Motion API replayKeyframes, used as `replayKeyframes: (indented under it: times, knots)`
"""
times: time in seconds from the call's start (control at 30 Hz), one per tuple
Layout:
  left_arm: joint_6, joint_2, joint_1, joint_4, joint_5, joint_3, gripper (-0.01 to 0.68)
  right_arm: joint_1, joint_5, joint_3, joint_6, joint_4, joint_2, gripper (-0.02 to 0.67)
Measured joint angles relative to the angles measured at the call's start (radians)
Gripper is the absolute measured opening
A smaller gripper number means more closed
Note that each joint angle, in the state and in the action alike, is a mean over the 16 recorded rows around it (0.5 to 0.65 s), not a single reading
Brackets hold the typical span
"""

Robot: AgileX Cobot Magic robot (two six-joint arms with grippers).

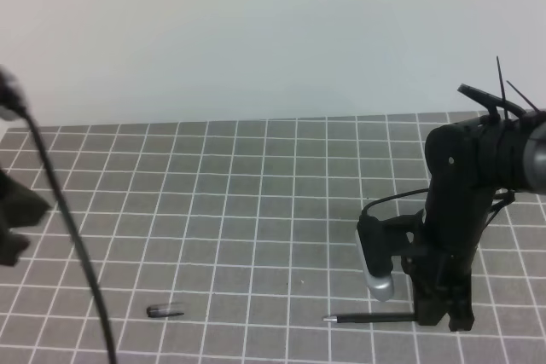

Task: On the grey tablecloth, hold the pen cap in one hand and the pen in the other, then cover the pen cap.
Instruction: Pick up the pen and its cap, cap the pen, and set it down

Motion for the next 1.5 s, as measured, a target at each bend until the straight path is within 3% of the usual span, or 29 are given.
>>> replayKeyframes:
  times: [0.2, 0.57, 0.73, 1.5]
  knots:
    - [0.132, 0.194, -0.056, -0.038, -0.033, -0.016, 0.061, 0.000, -0.011, 0.000, 0.001, 0.001, 0.000, -0.004]
    - [0.245, 0.461, -0.209, 0.099, -0.143, -0.020, 0.394, 0.000, 0.013, 0.000, 0.003, 0.003, 0.000, -0.003]
    - [0.317, 0.561, -0.246, 0.145, -0.151, -0.019, 0.479, 0.000, 0.033, 0.000, 0.006, 0.003, 0.000, -0.003]
    - [0.586, 0.754, -0.263, 0.178, -0.159, -0.017, 0.409, 0.000, 0.027, 0.000, 0.010, 0.001, 0.000, -0.004]
